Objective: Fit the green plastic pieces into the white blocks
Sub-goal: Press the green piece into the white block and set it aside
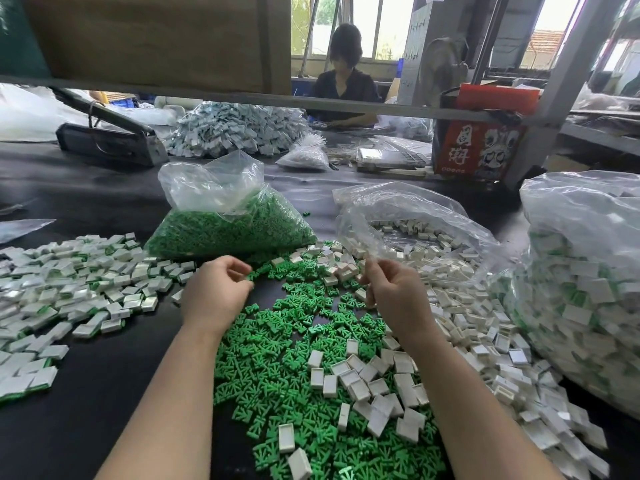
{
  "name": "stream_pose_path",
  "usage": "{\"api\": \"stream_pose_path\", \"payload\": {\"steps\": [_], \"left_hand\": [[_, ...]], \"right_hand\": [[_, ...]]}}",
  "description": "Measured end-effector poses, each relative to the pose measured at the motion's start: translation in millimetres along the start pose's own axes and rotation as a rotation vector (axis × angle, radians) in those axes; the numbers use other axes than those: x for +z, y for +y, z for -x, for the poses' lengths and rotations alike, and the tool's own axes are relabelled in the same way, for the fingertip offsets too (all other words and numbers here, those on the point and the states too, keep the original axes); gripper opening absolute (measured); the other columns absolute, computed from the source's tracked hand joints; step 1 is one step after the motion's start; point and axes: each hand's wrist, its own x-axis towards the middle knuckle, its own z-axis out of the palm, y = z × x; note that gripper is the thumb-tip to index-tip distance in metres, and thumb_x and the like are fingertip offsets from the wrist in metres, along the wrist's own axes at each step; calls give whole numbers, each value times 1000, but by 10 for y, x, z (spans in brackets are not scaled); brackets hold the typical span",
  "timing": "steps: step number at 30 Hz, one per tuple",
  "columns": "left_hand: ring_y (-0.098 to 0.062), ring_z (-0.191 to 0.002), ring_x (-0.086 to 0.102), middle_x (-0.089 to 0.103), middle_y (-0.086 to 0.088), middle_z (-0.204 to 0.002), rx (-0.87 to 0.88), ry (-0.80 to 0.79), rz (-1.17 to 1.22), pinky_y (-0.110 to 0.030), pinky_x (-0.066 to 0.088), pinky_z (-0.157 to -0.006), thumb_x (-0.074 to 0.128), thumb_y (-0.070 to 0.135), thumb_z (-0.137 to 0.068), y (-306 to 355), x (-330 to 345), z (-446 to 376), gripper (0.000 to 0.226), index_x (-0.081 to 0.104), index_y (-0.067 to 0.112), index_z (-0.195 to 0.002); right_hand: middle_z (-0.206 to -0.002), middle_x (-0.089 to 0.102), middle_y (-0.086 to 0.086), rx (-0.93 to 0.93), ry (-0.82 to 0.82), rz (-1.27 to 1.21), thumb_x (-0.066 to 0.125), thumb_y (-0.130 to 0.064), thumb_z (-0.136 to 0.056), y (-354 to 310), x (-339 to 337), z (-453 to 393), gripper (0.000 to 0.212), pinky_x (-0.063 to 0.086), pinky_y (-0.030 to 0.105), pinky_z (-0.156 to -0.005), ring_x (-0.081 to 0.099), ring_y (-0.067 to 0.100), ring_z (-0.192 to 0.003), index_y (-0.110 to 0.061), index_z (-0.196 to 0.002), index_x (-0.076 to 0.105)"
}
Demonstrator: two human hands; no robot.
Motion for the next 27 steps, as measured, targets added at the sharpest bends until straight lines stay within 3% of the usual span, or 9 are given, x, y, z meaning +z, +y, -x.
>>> {"api": "stream_pose_path", "payload": {"steps": [5,10,12,14,17,19,22,27], "left_hand": [[-30,-100,58,70,-2,-93,-208,188,-413,-38,39,-90,63,18,-86,-178,-142,-14,18,68,32,-95],[-32,-117,46,64,-7,-117,-292,188,-577,-43,28,-99,59,20,-88,-173,-141,7,25,69,28,-110],[-34,-119,44,61,-9,-123,-226,206,-522,-45,27,-98,62,22,-87,-107,-120,18,27,68,27,-113],[-36,-116,47,62,-11,-120,-129,210,-411,-45,31,-96,65,26,-87,4,-83,18,24,69,27,-111],[-36,-106,54,67,-9,-110,2,141,-240,-44,45,-91,66,30,-86,216,0,46,22,72,28,-107],[-32,-106,56,67,-4,-109,74,52,-173,-43,47,-91,66,31,-86,331,78,101,21,71,30,-106],[-26,-105,57,68,-2,-109,150,-88,-58,-40,48,-93,66,27,-87,455,213,186,20,71,27,-107],[-12,-81,63,69,5,-89,155,-302,158,-27,52,-71,68,21,-88,613,365,305,10,71,23,-97]], "right_hand": [[-66,65,3,-12,21,255,55,-28,-98,78,-37,-51,25,52,40,-58,59,23,-58,-11,-85,67],[-76,67,-7,1,-39,525,63,-30,-92,119,-76,-64,10,52,28,-58,61,11,-63,-23,-87,68],[-86,70,-8,6,-62,666,62,-33,-92,123,-75,-63,11,55,33,-74,63,12,-76,-27,-94,70],[-100,69,-9,-16,-14,862,58,-35,-93,131,-71,-49,17,44,33,-89,59,15,-98,-31,-106,68],[-126,57,-6,22,-91,1002,52,-39,-96,166,-29,-23,31,34,40,-99,43,21,-121,-34,-125,60],[-134,51,-4,45,-161,1003,52,-43,-95,193,-4,-12,34,31,43,-103,37,23,-127,-37,-128,57],[-132,51,-4,12,-166,967,57,-49,-92,201,-2,-6,29,34,43,-103,37,24,-125,-38,-118,61],[-106,61,-7,-37,-131,872,60,-41,-91,196,10,-13,23,39,36,-97,43,18,-110,-26,-108,61]]}}
